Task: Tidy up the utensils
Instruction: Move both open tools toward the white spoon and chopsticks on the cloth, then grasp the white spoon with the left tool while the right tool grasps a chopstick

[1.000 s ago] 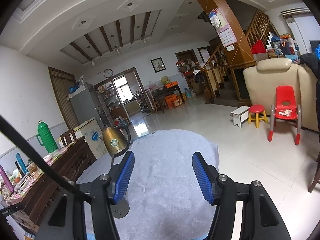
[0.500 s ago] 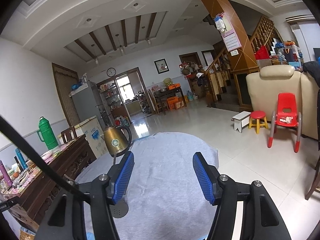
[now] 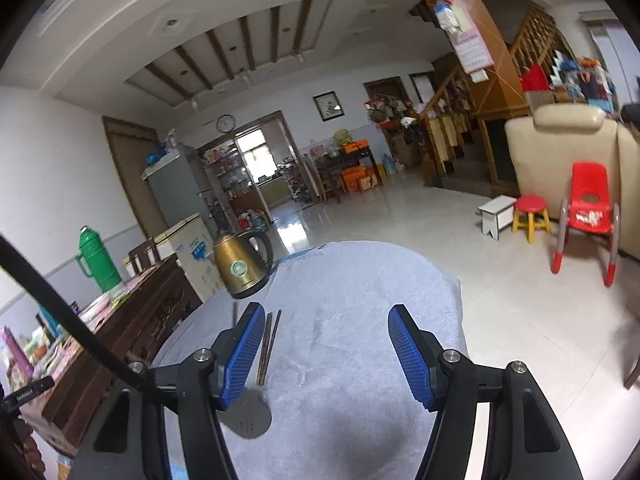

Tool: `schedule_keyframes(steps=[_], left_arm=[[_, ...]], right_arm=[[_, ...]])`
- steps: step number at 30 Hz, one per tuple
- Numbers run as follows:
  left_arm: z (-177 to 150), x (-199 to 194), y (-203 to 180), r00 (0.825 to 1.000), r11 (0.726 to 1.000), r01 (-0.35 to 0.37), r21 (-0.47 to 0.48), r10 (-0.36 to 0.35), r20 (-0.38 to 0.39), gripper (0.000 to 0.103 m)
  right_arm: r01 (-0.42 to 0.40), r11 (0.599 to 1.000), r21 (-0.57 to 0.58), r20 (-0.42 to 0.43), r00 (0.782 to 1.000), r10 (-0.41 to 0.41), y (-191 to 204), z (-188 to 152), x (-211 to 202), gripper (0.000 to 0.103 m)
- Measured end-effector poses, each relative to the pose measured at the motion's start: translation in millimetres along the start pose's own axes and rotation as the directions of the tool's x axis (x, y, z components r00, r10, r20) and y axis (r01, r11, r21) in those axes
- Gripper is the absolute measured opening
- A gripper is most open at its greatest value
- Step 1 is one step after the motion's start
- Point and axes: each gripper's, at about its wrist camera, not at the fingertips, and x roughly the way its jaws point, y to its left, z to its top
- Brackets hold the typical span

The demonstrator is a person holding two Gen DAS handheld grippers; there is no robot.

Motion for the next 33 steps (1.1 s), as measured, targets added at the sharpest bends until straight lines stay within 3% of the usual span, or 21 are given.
schedule_keyframes(steps=[4,12,22,33], left_arm=[[13.3,7.7,1.7,0.999,0.999,-0.035,0.018,0.035,0.009,0.086],[26.4,36.9,8.7,0.996,0.997,-0.073,-0.022,0.072,-0.045,0.086],[36.7,55.8,-3.8,0.995,0.997,-0.082,0.008,0.082,-0.049,0.086],[57.0,113.0,-22.2,0.990,0.993,-0.101,0.055,0.106,-0.096,0.086]], right_arm=[[0.042,0.998,0.036,-0.035,0.999,-0.041,-15.3,6.5,23.2,0.067],[0.127,0.990,0.064,-0.066,0.990,-0.123,-42.8,18.8,49.3,0.067],[0.126,0.991,0.050,-0.135,0.984,-0.118,-29.7,28.8,101.8,0.067],[0.093,0.996,0.008,-0.258,0.962,-0.088,-15.2,37.6,193.7,0.067]])
